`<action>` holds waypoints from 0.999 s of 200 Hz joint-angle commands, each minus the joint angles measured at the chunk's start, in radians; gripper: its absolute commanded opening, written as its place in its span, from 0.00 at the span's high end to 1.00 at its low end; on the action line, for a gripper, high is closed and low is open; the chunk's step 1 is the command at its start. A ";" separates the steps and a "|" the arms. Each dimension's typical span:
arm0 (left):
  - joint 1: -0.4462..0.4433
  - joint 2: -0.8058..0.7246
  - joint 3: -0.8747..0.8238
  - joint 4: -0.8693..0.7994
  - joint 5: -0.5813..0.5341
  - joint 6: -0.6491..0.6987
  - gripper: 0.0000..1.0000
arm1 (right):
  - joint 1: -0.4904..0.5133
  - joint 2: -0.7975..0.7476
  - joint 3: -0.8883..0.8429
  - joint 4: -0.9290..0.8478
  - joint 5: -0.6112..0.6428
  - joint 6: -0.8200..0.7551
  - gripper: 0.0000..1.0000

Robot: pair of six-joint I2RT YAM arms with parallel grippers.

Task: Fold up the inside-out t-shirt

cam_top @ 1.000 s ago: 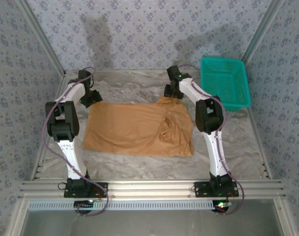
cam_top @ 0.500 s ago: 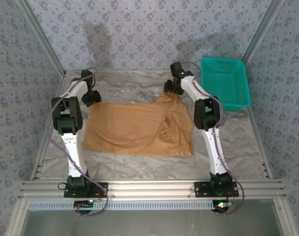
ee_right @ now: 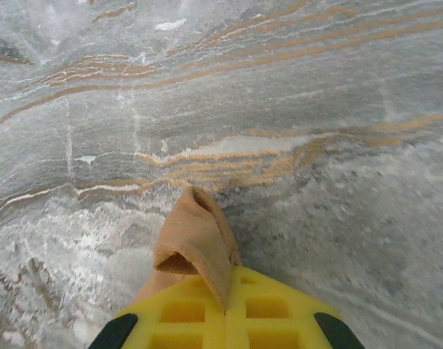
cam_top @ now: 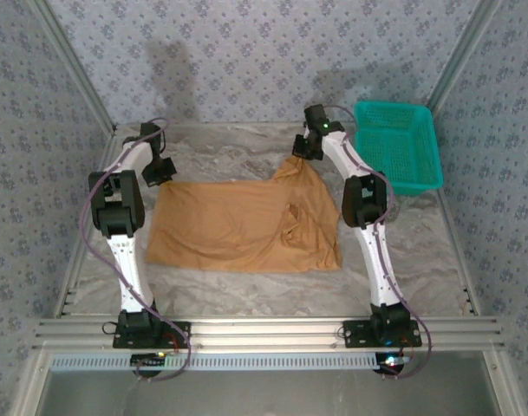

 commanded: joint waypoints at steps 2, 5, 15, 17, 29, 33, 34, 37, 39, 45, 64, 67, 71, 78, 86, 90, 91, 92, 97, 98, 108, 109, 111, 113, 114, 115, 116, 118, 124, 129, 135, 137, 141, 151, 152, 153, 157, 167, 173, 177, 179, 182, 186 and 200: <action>-0.001 -0.137 -0.037 -0.004 0.011 -0.007 1.00 | -0.005 -0.207 -0.116 -0.004 -0.012 -0.024 1.00; -0.001 -0.153 -0.049 0.004 0.013 -0.007 1.00 | -0.002 -0.237 -0.150 0.005 -0.014 -0.025 1.00; -0.002 -0.206 -0.101 0.019 0.016 -0.012 1.00 | 0.003 -0.328 -0.269 0.040 -0.016 -0.026 1.00; -0.002 -0.217 -0.105 0.023 0.016 -0.011 1.00 | 0.005 -0.348 -0.307 0.052 -0.017 -0.027 1.00; -0.002 -0.283 -0.173 0.045 0.021 -0.015 1.00 | 0.017 -0.452 -0.440 0.095 -0.020 -0.031 1.00; -0.002 -0.305 -0.196 0.055 0.022 -0.019 1.00 | 0.022 -0.486 -0.486 0.106 -0.017 -0.033 1.00; -0.002 -0.310 -0.203 0.057 0.022 -0.019 1.00 | 0.023 -0.494 -0.497 0.109 -0.016 -0.034 1.00; -0.002 -0.325 -0.218 0.065 0.024 -0.021 1.00 | 0.026 -0.518 -0.528 0.114 -0.013 -0.034 1.00; -0.002 -0.334 -0.231 0.069 0.025 -0.022 1.00 | 0.029 -0.534 -0.549 0.119 -0.011 -0.033 1.00; 0.000 -0.361 -0.260 0.079 0.027 -0.023 1.00 | 0.038 -0.579 -0.605 0.127 -0.005 -0.031 1.00; 0.000 -0.426 -0.330 0.080 0.027 -0.024 1.00 | 0.061 -0.716 -0.769 0.143 0.016 -0.020 1.00; 0.001 -0.435 -0.341 0.080 0.026 -0.025 1.00 | 0.064 -0.737 -0.795 0.145 0.022 -0.017 1.00; 0.002 -0.448 -0.354 0.078 0.026 -0.025 1.00 | 0.070 -0.767 -0.828 0.148 0.027 -0.014 1.00; 0.002 -0.466 -0.377 0.077 0.026 -0.026 1.00 | 0.080 -0.821 -0.889 0.155 0.040 -0.007 1.00; 0.003 -0.488 -0.403 0.075 0.024 -0.027 1.00 | 0.093 -0.883 -0.959 0.166 0.051 0.001 1.00; 0.004 -0.498 -0.416 0.073 0.023 -0.027 0.99 | 0.100 -0.913 -0.989 0.166 0.058 0.004 1.00; 0.003 -0.500 -0.421 0.073 0.023 -0.026 0.99 | 0.100 -0.921 -0.998 0.166 0.059 0.005 1.00; 0.003 -0.503 -0.423 0.072 0.023 -0.026 0.99 | 0.102 -0.929 -1.007 0.167 0.061 0.006 1.00; 0.003 -0.516 -0.437 0.068 0.021 -0.026 0.99 | 0.109 -0.964 -1.039 0.166 0.070 0.015 1.00; 0.005 -0.518 -0.439 0.067 0.019 -0.026 0.99 | 0.112 -0.972 -1.047 0.166 0.073 0.016 1.00; 0.006 -0.546 -0.472 0.059 0.013 -0.029 0.99 | 0.125 -1.043 -1.114 0.166 0.088 0.033 1.00; 0.006 -0.549 -0.475 0.058 0.012 -0.029 0.99 | 0.126 -1.050 -1.120 0.166 0.089 0.034 1.00; 0.007 -0.555 -0.480 0.057 0.010 -0.029 0.98 | 0.129 -1.063 -1.132 0.166 0.092 0.037 1.00; 0.008 -0.562 -0.486 0.056 0.009 -0.031 0.98 | 0.132 -1.075 -1.144 0.165 0.096 0.041 1.00; 0.009 -0.564 -0.490 0.055 0.008 -0.031 0.98 | 0.133 -1.083 -1.150 0.164 0.097 0.043 1.00; 0.009 -0.567 -0.494 0.055 0.008 -0.032 0.98 | 0.134 -1.090 -1.156 0.163 0.100 0.045 1.00; 0.010 -0.570 -0.497 0.055 0.007 -0.033 0.98 | 0.135 -1.097 -1.162 0.162 0.102 0.047 1.00; 0.011 -0.576 -0.503 0.054 0.005 -0.034 0.98 | 0.137 -1.111 -1.175 0.160 0.106 0.050 1.00; 0.012 -0.595 -0.523 0.054 0.004 -0.038 0.98 | 0.145 -1.152 -1.210 0.155 0.116 0.064 1.00; 0.014 -0.610 -0.539 0.055 0.004 -0.040 0.98 | 0.151 -1.185 -1.238 0.155 0.120 0.075 1.00; 0.013 -0.627 -0.560 0.056 0.003 -0.041 0.97 | 0.156 -1.224 -1.302 0.159 0.118 0.093 1.00; 0.014 -0.634 -0.565 0.056 0.004 -0.043 0.97 | 0.158 -1.236 -1.315 0.161 0.116 0.099 1.00; 0.014 -0.644 -0.578 0.056 0.004 -0.044 0.97 | 0.162 -1.259 -1.343 0.166 0.110 0.112 1.00; 0.013 -0.670 -0.613 0.056 0.007 -0.050 0.97 | 0.179 -1.314 -1.411 0.166 0.108 0.145 1.00; 0.013 -0.673 -0.617 0.057 0.007 -0.052 0.97 | 0.180 -1.318 -1.415 0.166 0.108 0.148 1.00; 0.012 -0.676 -0.620 0.057 0.008 -0.053 0.96 | 0.182 -1.324 -1.423 0.166 0.108 0.152 1.00; 0.013 -0.687 -0.636 0.060 0.010 -0.056 0.96 | 0.191 -1.342 -1.451 0.166 0.112 0.166 1.00; 0.013 -0.712 -0.676 0.067 0.011 -0.063 0.96 | 0.212 -1.384 -1.516 0.207 0.117 0.195 1.00; 0.012 -0.727 -0.700 0.072 0.011 -0.067 0.96 | 0.227 -1.403 -1.552 0.215 0.127 0.205 0.99; 0.012 -0.737 -0.717 0.075 0.007 -0.069 0.96 | 0.235 -1.415 -1.576 0.225 0.136 0.235 0.98; 0.012 -0.741 -0.725 0.077 0.005 -0.070 0.96 | 0.240 -1.420 -1.591 0.229 0.140 0.242 0.98; 0.012 -0.748 -0.736 0.079 0.002 -0.073 0.95 | 0.245 -1.428 -1.611 0.237 0.143 0.252 0.97; 0.012 -0.755 -0.750 0.079 0.000 -0.077 0.95 | 0.252 -1.437 -1.635 0.247 0.146 0.264 0.96; 0.012 -0.769 -0.795 0.080 -0.001 -0.091 0.93 | 0.263 -1.451 -1.700 0.271 0.149 0.304 0.86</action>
